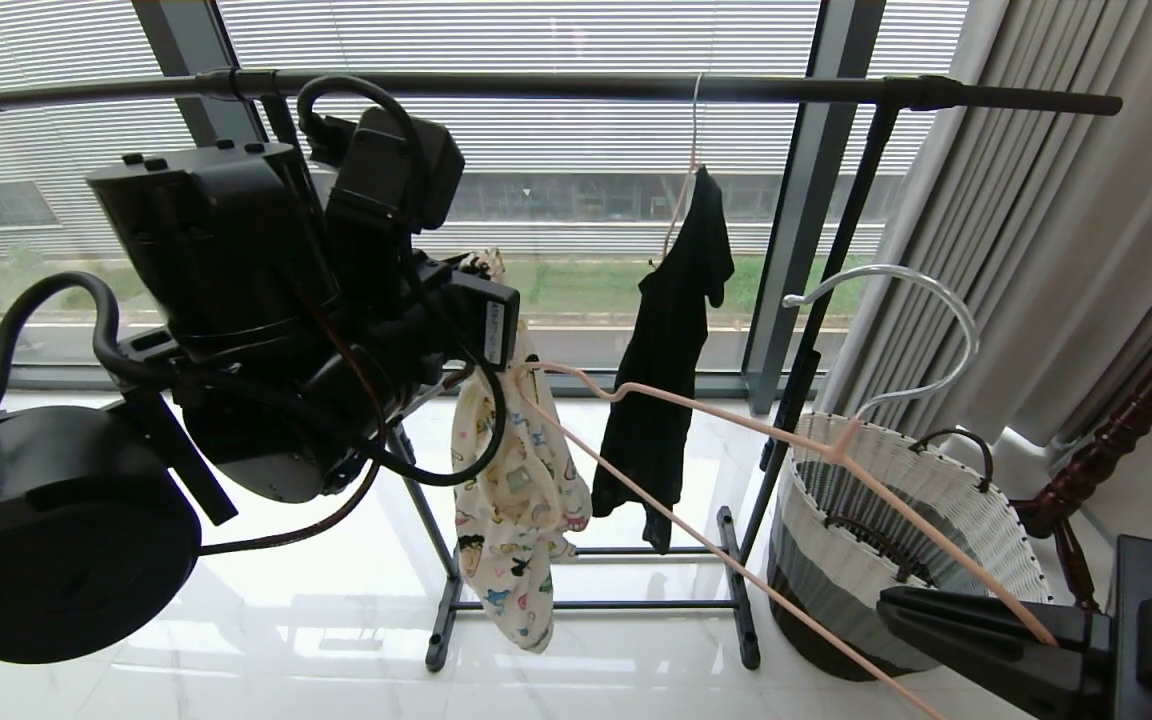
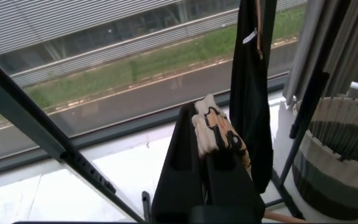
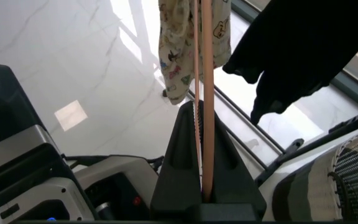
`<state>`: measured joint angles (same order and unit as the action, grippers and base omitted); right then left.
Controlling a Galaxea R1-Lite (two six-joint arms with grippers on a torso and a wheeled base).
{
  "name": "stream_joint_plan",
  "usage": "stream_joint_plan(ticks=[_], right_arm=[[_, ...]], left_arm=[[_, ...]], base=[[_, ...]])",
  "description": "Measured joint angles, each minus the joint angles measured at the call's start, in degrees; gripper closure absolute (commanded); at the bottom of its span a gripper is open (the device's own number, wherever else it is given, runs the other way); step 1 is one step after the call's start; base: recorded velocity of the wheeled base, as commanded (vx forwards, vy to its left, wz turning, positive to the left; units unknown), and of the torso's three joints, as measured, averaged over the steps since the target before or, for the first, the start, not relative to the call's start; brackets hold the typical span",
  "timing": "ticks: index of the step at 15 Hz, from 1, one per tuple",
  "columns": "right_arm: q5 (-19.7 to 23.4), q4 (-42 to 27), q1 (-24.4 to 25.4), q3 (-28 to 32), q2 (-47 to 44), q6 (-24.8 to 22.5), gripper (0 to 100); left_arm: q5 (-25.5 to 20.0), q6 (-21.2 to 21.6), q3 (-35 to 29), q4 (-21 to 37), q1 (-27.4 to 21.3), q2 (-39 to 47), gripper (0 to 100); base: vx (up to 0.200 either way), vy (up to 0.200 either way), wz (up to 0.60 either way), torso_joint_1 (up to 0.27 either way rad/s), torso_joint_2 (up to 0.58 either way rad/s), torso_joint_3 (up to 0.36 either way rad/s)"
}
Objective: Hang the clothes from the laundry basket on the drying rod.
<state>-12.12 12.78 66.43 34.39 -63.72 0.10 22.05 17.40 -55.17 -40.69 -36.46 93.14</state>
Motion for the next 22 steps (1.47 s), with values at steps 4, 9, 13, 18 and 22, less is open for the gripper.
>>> stream_joint_plan(ticks=[4,9,13,18,22], right_arm=[[-0.02,-0.05,1.01,-0.07,0.82,-0.07,100],[-0.09,0.13,3.30,-0.40,0.27,0.15,100],[-0.11,2.35,-0.33,-0.63,-0.28,0.34,100],[-0.11,2.57,-0.72,0.12,-0.98,0.33,100],[-0.11,4.88,-2.29,0.39,-2.21,0.34,100]], left_arm=[[0.04,0.04,-1.05,-0.04,2.15,0.55,100],[0.41,0.04,-3.43,-0.06,1.57,1.73,100],[1.34,0.09,-3.28,-0.09,0.80,1.46,100],[1.38,0.11,-3.08,-0.06,-1.84,1.40,100],[2.94,0.17,-2.77,-0.09,-2.93,1.33,100]], base=[[0.000,0.000,0.00,0.000,0.00,0.000],[0.000,0.000,0.00,0.000,0.00,0.000],[0.000,0.000,0.00,0.000,0.00,0.000],[0.000,0.000,0.00,0.000,0.00,0.000],[0.000,0.000,0.00,0.000,0.00,0.000]])
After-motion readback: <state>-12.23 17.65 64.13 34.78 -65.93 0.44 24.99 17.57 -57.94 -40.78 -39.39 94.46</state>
